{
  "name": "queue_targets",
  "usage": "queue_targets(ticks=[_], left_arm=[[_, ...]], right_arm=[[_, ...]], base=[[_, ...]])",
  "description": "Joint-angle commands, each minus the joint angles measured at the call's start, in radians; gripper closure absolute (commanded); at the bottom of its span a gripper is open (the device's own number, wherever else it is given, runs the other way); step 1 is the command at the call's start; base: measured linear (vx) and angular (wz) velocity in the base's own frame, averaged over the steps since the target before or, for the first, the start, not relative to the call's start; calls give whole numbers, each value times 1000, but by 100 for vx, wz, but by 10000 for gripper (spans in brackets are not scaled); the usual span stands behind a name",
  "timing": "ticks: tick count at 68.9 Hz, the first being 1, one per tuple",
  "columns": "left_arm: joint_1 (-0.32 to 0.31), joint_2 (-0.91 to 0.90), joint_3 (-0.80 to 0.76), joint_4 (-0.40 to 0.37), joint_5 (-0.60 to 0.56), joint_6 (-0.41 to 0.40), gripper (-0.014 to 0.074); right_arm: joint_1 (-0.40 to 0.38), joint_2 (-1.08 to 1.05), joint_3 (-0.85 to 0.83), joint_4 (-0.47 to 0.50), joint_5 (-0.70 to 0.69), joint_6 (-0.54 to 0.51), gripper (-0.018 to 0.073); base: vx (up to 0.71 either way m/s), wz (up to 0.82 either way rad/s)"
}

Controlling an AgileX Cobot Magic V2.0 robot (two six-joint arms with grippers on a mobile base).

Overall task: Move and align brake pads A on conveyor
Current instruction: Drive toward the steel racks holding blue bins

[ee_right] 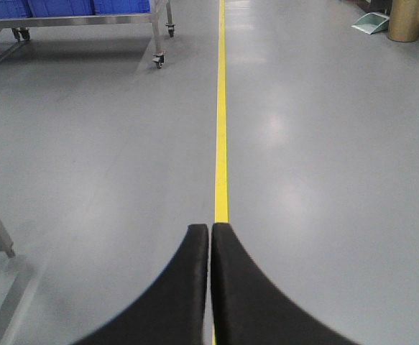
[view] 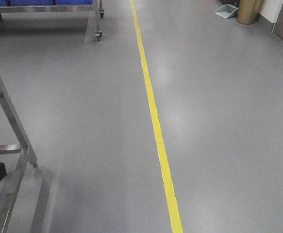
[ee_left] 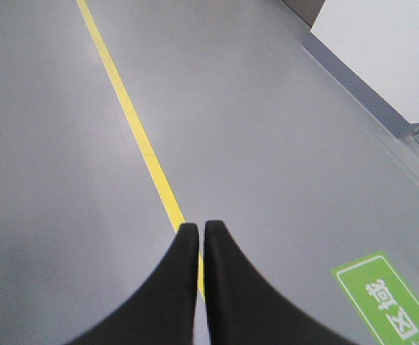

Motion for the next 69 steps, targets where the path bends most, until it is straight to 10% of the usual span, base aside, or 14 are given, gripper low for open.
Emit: queue_targets(ticks=[1,69], left_arm=[[-6,0,-26,8,-66,-7,603],[-6,0,-26,8,-66,-7,603]], right_arm=[[-5,5,-25,-12,-75,-11,568],[-5,5,-25,-12,-75,-11,568]], base=[[44,0],[43,3]])
